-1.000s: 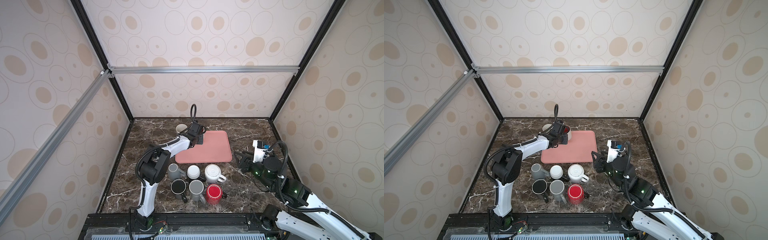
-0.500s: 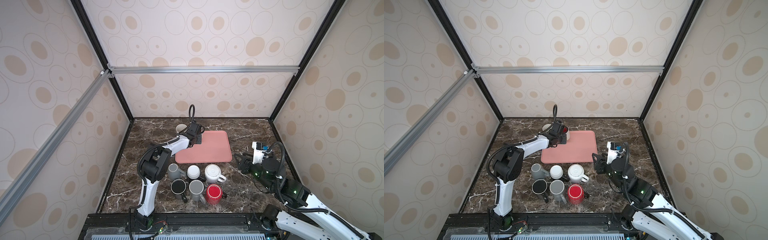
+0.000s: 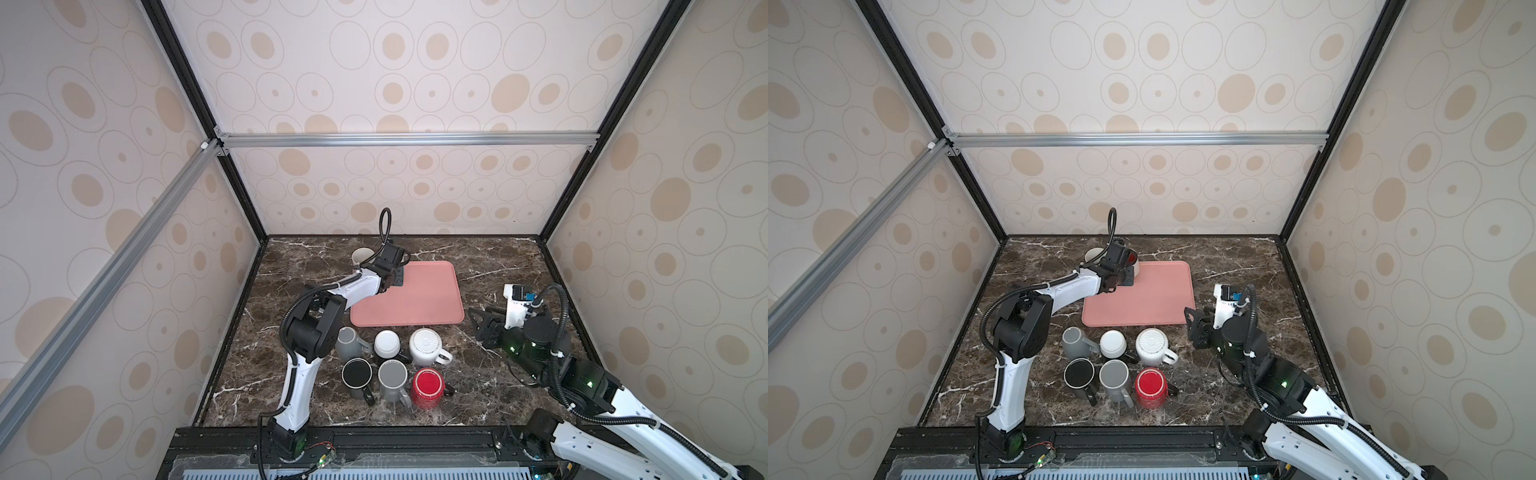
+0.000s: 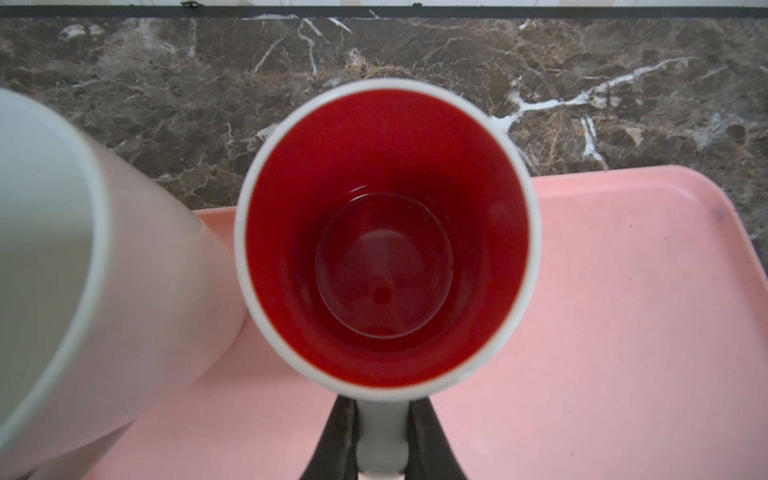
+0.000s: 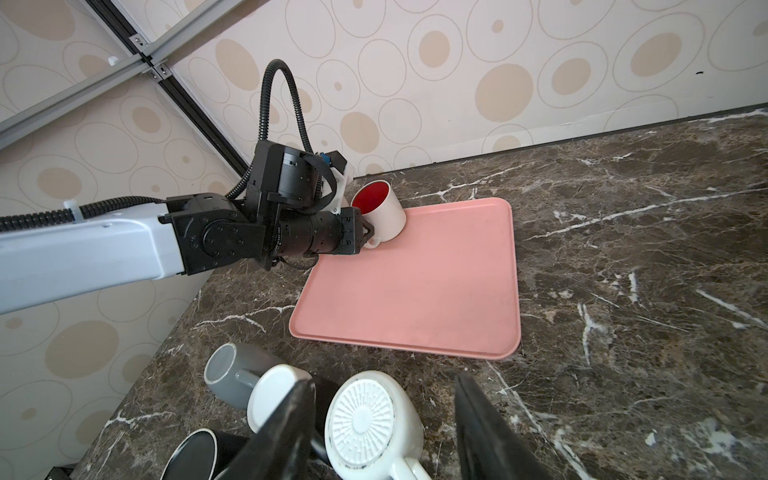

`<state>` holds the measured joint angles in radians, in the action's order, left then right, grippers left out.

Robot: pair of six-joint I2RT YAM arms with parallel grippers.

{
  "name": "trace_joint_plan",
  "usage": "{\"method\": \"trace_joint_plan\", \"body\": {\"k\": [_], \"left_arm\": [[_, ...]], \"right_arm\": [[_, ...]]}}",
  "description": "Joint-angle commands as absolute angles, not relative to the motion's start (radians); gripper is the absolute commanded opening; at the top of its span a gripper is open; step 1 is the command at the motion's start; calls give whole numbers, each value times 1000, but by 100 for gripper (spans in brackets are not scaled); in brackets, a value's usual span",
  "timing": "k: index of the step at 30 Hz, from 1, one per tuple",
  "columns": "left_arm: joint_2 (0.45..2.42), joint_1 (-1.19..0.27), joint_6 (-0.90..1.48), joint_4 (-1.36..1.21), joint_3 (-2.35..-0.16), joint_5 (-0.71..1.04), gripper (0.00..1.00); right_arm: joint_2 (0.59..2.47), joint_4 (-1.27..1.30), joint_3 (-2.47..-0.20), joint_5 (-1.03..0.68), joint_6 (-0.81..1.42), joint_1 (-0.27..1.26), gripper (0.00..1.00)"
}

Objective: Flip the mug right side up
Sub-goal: 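Open the left gripper and raise it off the red-lined mug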

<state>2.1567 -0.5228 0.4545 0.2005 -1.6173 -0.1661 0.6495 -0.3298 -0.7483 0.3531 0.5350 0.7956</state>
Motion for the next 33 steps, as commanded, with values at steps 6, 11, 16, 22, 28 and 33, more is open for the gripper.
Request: {"method": "trace_joint_plan", "body": {"k": [6,11,16,22,28,33], "left_arm": [[2119,-509,457,136,-1640,-182,42],[2026,-511,479,82,-1576,-152,50],[1893,-510,516,7,-1484,-73,63],[1703,-511,585,-112,-1310,50,76],[1528,-511,660,-217,-1123,161,96],[1400,-510,683,-267,-977,196,99]], "right_arm": [[650,-347,-737,362,553,792,56],[650,-372,-740,359,555,792,56],[649,-423,-744,357,546,792,59],[650,-477,-740,336,524,792,62],[710,-532,-749,220,460,792,69],[804,-568,-753,43,403,792,71]]}}
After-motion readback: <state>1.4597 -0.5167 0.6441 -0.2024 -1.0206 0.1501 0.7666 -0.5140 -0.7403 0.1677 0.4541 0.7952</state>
